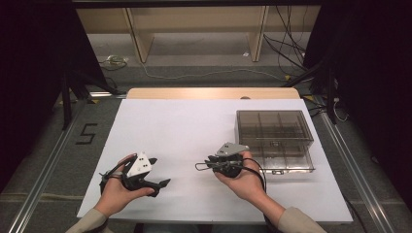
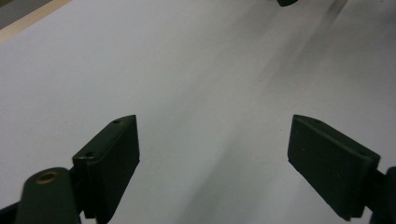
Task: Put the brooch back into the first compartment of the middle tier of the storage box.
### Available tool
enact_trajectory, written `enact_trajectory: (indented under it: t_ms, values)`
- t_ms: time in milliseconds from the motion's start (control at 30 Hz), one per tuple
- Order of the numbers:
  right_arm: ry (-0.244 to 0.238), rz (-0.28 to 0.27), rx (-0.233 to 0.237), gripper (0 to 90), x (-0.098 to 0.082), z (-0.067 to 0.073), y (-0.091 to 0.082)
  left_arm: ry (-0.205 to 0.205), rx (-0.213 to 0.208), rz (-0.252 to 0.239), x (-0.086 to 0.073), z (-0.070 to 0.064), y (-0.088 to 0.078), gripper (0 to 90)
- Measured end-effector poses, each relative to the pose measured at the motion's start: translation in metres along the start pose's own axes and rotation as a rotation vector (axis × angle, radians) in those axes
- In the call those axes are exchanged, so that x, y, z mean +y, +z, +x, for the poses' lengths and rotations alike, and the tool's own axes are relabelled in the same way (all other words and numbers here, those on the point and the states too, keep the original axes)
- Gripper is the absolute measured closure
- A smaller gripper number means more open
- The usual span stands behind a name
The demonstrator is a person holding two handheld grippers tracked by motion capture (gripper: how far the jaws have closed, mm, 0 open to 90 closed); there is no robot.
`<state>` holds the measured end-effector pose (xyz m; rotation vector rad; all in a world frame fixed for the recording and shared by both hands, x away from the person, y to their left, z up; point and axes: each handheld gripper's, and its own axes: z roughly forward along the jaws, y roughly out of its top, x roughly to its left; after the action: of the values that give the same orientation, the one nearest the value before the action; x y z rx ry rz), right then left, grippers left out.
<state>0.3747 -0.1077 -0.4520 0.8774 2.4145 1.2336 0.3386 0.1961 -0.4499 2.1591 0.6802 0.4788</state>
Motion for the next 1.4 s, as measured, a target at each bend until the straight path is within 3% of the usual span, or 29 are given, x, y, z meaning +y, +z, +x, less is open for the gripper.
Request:
enact_trajectory:
  t_ms: [1400]
  values:
    - [0.000,-0.023,-0.008,78.7,-0.004,-0.004,-0.015,0.003,0.004,0.003,0.000,0.001,0.000,16.9]
